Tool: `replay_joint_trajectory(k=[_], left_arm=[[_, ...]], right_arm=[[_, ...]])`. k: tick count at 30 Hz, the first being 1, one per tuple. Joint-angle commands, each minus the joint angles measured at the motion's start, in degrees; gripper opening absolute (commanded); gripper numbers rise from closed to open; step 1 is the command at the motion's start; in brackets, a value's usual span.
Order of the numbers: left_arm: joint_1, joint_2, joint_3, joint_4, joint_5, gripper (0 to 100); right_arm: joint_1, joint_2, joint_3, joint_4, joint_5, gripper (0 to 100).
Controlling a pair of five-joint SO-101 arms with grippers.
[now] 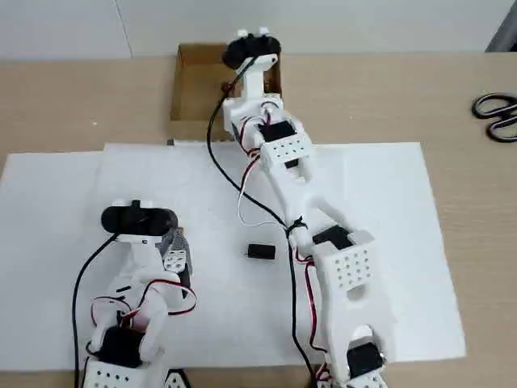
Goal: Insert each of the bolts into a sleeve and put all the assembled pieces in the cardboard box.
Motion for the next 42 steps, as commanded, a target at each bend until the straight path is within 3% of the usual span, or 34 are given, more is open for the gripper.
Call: replay_joint_trajectory(k=[1, 14, 24, 34, 42], left_arm=[[-0.09, -0.53, -1.01, 0.44, 0.00, 1], [-0.26, -0.53, -1.01, 0.44, 0.70, 1], [-0.35, -0.53, -1.01, 0.44, 0.62, 1], [-0.35, -0.53, -1.01, 0.44, 0.79, 1], [-0.35, -0.53, -0.92, 0.44, 0.79, 1]], right_arm=[[1.10, -8.66, -3.08, 8.04, 0.35, 27.4], [-0.13, -17.36, -3.08, 40.84, 4.40, 27.4], [-1.10, -17.63, -3.16, 61.23, 25.58, 27.4], [1.80, -27.38, -2.55, 66.77, 27.60, 27.4], [1.80, -32.57, 12.13, 66.95, 28.31, 27.4]])
